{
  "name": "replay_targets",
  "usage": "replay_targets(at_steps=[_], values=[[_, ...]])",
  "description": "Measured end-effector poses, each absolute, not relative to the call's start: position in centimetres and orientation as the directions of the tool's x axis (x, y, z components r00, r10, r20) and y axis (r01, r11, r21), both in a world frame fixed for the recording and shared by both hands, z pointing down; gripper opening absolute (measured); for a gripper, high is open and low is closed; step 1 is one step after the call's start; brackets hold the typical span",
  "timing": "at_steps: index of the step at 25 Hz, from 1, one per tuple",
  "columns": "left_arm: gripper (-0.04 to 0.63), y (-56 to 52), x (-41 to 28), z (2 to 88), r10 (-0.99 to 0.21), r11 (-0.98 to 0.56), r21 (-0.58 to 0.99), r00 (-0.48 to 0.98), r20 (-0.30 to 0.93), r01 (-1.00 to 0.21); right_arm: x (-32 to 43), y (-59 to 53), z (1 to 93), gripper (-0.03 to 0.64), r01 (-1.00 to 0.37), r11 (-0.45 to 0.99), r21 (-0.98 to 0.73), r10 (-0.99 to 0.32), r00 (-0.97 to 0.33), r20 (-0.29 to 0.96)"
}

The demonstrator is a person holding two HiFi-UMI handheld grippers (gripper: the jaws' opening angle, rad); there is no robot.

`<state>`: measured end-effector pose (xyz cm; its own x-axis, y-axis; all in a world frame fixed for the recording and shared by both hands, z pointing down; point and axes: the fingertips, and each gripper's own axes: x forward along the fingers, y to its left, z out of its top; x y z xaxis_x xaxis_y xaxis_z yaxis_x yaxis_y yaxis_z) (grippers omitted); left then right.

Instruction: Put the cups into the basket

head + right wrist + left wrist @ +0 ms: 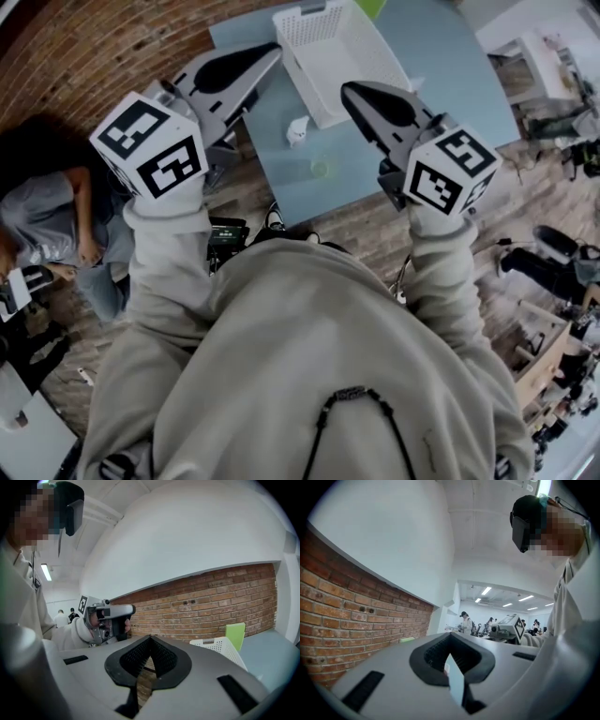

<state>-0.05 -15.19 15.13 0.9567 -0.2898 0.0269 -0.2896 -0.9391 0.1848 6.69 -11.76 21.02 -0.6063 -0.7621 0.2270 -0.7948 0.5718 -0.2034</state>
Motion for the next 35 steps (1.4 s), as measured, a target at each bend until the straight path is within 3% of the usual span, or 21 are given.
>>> replay_targets(at_steps=[8, 12, 20, 25, 35], values=[[-0.005, -16.6, -0.5, 16.9, -0.232, -0.948, 0.210, 0.971, 0.061, -0.240, 5.9, -12.4, 22.3, 0.011, -0.813, 0.542, -0.213, -0.769, -0.582, 0.264], [-0.005, -14.9, 1.5, 18.3, -0.122, -0.971, 0.187, 0.983, 0.137, -0.147, 6.0, -13.4, 21.5, 0.011, -0.805, 0.557, -0.204, -0.765, -0.593, 0.252], [-0.011, -17.7, 2.0, 17.7, -0.301, -0.939, 0.130, 0.944, 0.136, -0.318, 5.7, -14.8, 20.3, 0.011, -0.776, 0.600, -0.194, -0.741, -0.631, 0.231], [-0.005, -17.3, 2.5, 18.1, -0.267, -0.942, 0.179, 0.958, 0.107, -0.283, 5.9, -15.1, 21.4, 0.011, -0.768, 0.603, -0.215, -0.730, -0.640, 0.241], [-0.005, -17.9, 2.4, 19.3, -0.320, -0.923, 0.190, 0.942, 0.101, -0.334, 6.1, -15.5, 23.1, 0.011, -0.760, 0.608, -0.232, -0.709, -0.650, 0.274]])
